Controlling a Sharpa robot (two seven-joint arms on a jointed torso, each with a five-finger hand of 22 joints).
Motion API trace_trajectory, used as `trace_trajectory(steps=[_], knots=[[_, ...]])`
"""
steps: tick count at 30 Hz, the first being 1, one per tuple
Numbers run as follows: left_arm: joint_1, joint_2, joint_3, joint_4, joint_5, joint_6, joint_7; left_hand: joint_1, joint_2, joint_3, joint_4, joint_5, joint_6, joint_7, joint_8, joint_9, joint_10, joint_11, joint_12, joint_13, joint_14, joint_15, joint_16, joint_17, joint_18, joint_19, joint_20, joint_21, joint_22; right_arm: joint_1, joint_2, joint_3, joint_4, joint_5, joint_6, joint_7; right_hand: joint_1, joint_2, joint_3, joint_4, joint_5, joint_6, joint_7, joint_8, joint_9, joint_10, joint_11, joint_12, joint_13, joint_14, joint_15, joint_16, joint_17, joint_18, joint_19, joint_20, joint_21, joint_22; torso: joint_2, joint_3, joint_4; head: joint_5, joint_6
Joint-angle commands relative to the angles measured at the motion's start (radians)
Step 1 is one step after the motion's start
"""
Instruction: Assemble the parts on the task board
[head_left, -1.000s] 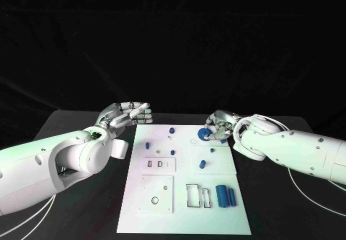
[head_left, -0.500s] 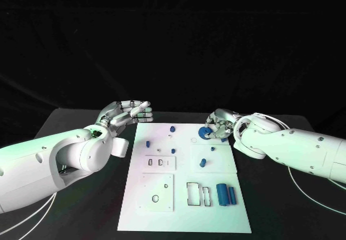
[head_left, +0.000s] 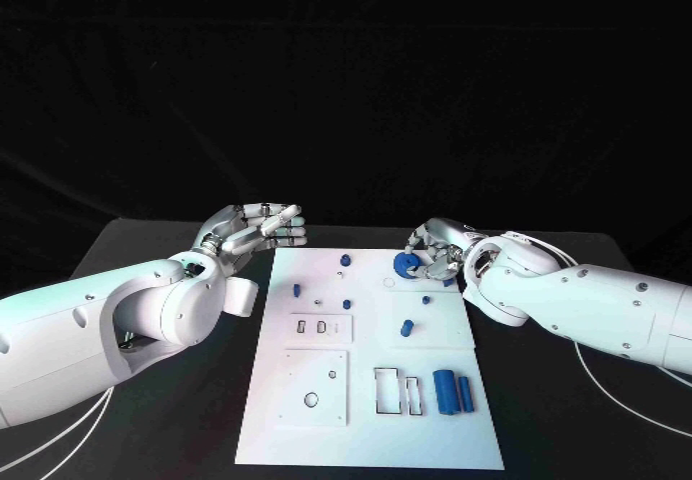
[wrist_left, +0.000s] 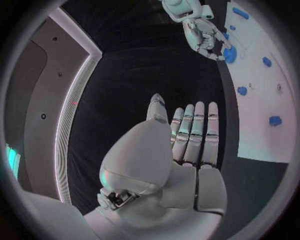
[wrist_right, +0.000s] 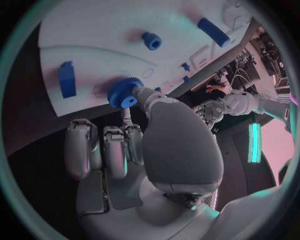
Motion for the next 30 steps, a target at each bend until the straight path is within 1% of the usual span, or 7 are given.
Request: trace_trajectory(steps=[1, 4, 7, 11, 19, 26, 30], knots=[[0.001, 0.002, 0.001, 0.000, 0.001, 0.017, 0.004, 0.004, 0.009, -0.007, -0.001, -0.003, -0.002, 0.015, -0.003, 0.001, 0.001, 0.004, -0.004, 0.002, -0.008, 0.001, -0.003, 0.001, 0.011, 0.003, 0.005, -0.002, -0.001, 0.003, -0.005, 0.002, 0.039, -0.079, -0.102, 0.028, -0.017, 0.003, 0.009, -0.003, 0.001, 0.059, -0.029, 0.006, 0.007, 0.008, -0.004, 0.000, 0.110, 0.103, -0.005, 0.004, 0.249, -0.012, 0.005, -0.001, 0.004, 0.067, -0.001, -0.0003, 0.0004, 0.001, 0.001], [0.001, 0.003, 0.001, -0.001, 0.001, 0.017, 0.004, 0.004, 0.009, -0.007, -0.001, -0.003, -0.002, 0.015, -0.003, 0.001, 0.001, 0.004, -0.004, 0.002, -0.008, 0.001, -0.003, 0.001, 0.011, 0.003, 0.005, -0.002, -0.001, 0.010, -0.006, 0.003, 0.078, -0.116, -0.123, 0.025, -0.020, -0.003, 0.015, -0.006, 0.006, 0.060, -0.029, 0.003, 0.007, 0.007, -0.005, -0.002, 0.108, 0.103, -0.006, 0.004, 0.250, -0.013, 0.006, -0.001, 0.005, 0.068, 0.000, -0.0005, 0.0015, 0.003, 0.003], [0.001, 0.004, 0.001, -0.001, 0.001, 0.017, 0.004, 0.004, 0.009, -0.007, -0.001, -0.003, -0.002, 0.015, -0.003, 0.001, 0.001, 0.004, -0.004, 0.002, -0.008, 0.001, -0.003, 0.001, 0.011, 0.003, 0.005, -0.002, -0.001, 0.015, 0.006, 0.003, 0.110, -0.157, -0.123, 0.012, -0.026, -0.009, 0.017, -0.007, 0.005, 0.059, -0.028, 0.001, 0.007, 0.007, -0.004, -0.002, 0.109, 0.103, -0.006, 0.005, 0.251, -0.014, 0.007, -0.002, 0.007, 0.071, 0.000, -0.0014, 0.0023, 0.003, 0.003], [0.001, 0.006, 0.001, -0.002, 0.001, 0.017, 0.005, 0.005, 0.012, -0.007, -0.001, -0.003, -0.002, 0.015, -0.003, 0.001, 0.001, 0.004, -0.005, 0.002, -0.008, 0.001, -0.004, 0.002, 0.011, 0.003, 0.005, -0.002, -0.002, 0.018, 0.038, 0.003, 0.120, -0.179, -0.113, -0.010, -0.035, -0.015, 0.020, -0.005, 0.002, 0.058, -0.027, -0.002, 0.007, 0.005, -0.003, -0.005, 0.105, 0.102, -0.006, 0.004, 0.247, -0.013, 0.007, -0.002, 0.006, 0.071, 0.000, -0.0010, 0.0011, 0.008, 0.001], [0.001, 0.009, 0.001, -0.001, 0.001, 0.018, 0.007, 0.005, 0.012, -0.008, -0.001, -0.003, -0.002, 0.015, -0.003, 0.001, 0.001, 0.004, -0.005, 0.002, -0.008, 0.002, -0.005, 0.002, 0.011, 0.003, 0.005, -0.002, -0.002, 0.007, 0.133, -0.003, 0.075, -0.235, -0.106, -0.063, -0.038, -0.018, 0.025, -0.007, 0.006, 0.055, -0.027, -0.007, 0.006, 0.003, -0.003, -0.007, 0.103, 0.102, -0.005, 0.004, 0.247, -0.014, 0.007, -0.002, 0.006, 0.071, 0.002, -0.0026, 0.0015, 0.015, -0.004], [0.001, 0.011, 0.001, -0.001, 0.001, 0.018, 0.007, 0.005, 0.012, -0.008, -0.001, -0.003, -0.002, 0.015, -0.003, 0.001, 0.001, 0.004, -0.005, 0.002, -0.008, 0.002, -0.005, 0.002, 0.011, 0.003, 0.005, -0.002, -0.002, -0.019, 0.195, -0.006, 0.024, -0.264, -0.094, -0.080, -0.038, -0.019, 0.026, -0.008, 0.009, 0.055, -0.027, -0.008, 0.005, 0.003, -0.003, -0.007, 0.104, 0.102, -0.005, 0.004, 0.247, -0.014, 0.007, -0.002, 0.006, 0.072, 0.004, -0.0014, 0.0041, 0.014, -0.007], [0.001, 0.012, 0.001, -0.001, 0.001, 0.018, 0.007, 0.005, 0.012, -0.008, -0.001, -0.003, -0.002, 0.015, -0.003, 0.001, 0.001, 0.004, -0.005, 0.002, -0.008, 0.002, -0.005, 0.002, 0.011, 0.003, 0.005, -0.002, -0.002, -0.032, 0.216, -0.006, 0.005, -0.283, -0.088, -0.081, -0.042, -0.021, 0.030, -0.009, 0.013, 0.053, -0.025, -0.011, 0.005, 0.003, -0.002, -0.008, 0.103, 0.102, -0.005, 0.003, 0.247, -0.013, 0.007, -0.001, 0.005, 0.071, 0.003, -0.0004, 0.0030, 0.017, -0.008]])
